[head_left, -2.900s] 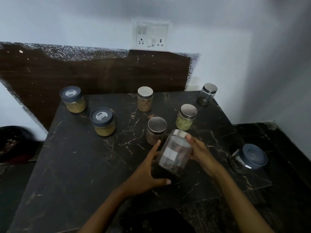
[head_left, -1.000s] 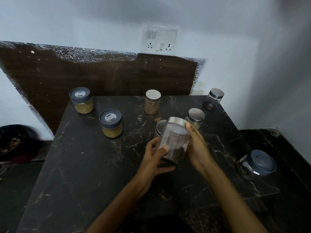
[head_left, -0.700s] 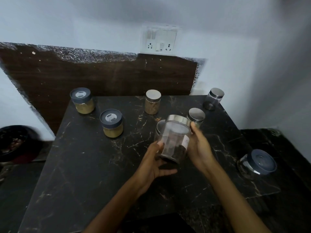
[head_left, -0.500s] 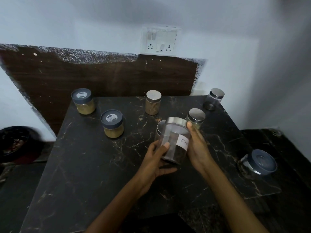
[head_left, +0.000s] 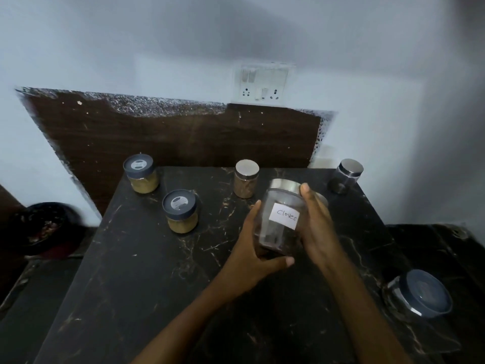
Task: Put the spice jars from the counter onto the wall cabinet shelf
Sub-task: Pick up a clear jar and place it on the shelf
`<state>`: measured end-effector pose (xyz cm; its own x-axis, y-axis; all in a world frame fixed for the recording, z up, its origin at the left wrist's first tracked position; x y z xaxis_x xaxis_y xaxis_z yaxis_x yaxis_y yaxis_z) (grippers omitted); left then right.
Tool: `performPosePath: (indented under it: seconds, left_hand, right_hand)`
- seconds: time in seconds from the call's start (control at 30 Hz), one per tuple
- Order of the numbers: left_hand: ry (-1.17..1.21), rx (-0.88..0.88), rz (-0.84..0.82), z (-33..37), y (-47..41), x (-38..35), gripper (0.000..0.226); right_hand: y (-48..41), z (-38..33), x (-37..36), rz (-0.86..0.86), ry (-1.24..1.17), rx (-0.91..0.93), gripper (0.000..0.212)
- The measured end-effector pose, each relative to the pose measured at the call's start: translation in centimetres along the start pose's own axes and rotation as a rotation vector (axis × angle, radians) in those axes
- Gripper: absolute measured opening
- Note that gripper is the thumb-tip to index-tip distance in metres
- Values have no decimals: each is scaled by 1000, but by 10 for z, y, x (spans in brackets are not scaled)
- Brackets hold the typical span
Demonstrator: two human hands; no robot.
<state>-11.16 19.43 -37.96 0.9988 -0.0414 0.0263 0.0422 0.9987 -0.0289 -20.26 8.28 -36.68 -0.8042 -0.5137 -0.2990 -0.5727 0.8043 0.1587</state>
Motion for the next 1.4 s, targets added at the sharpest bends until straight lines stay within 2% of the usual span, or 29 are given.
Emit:
performPosePath:
  seconds: [0.07,0.17,0.2,0.23,0.27,0.3,0.33,0.37,0.4,0.47,0.5,0.57,0.63,0.83,1.03,1.23,1.4]
  left_hand:
    - [9,-41,63,10,-4,7,104]
    - [53,-97,121,23,-8,23,81]
    - [64,-109,132,27,-8,28,73]
    - [59,-116,143,31,-8,32,67]
    - [46,-122,152,32,-8,34,64]
    - [32,-129,163,34,-9,37,64]
    - [16,-131,170,35,-9,39,66]
    - [-5,-134,172,36,-9,41,69]
    - [-31,-140,177,38,-10,45,72]
    - [-86,-168,211,43,-10,54,74]
    - [-107,-193,227,46,-9,60,75]
    - [-162,-238,227,55,-8,71,78]
    - [-189,-276,219,61,-5,84,79]
    - [-228,-274,259,95,4,146,78]
    - [-382,-397,334,149,11,199,73]
    - [-692,-586,427,239,-3,243,49]
    - [-1038,-699,605,327,-33,278,63]
  right_hand:
    - [-9,-8,0,-37,-3,-76,30]
    - [-18,-17,-1,-144,-163,-119,58]
    - [-19,-17,-8,-112,-163,-119,66]
    - [-20,-10,3,-81,24,3,69]
    - [-22,-16,6,20,127,-17,65]
    - [-25,-24,2,341,283,-88,56]
    - [-23,-27,-1,517,490,-113,50]
    - [-21,-26,-10,267,413,-154,46]
    - [-15,-28,-14,-27,293,-107,44]
    - [-18,-44,-31,-304,154,2,42]
    - [-19,-44,-38,-298,150,49,52]
    - [-29,-45,-49,-352,197,47,89]
    - [-36,-49,-63,-394,241,72,103]
    - [-39,-96,-113,-427,254,223,76]
    - [-47,-187,-172,-399,312,464,81]
    - [-62,-283,-222,-357,400,677,87]
    - [-84,-351,-267,-337,398,836,76]
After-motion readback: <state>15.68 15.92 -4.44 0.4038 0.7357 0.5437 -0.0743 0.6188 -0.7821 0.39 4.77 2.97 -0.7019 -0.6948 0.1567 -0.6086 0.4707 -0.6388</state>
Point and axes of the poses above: each hand's wrist, its own y-axis away from the middle knuckle, its own x-axis out of the back of the hand, z = x × y, the point moved 4 cm from there along -y, towards the middle knuckle, and after that the axes turned 11 degrees about -z, right-handed, at the moved point
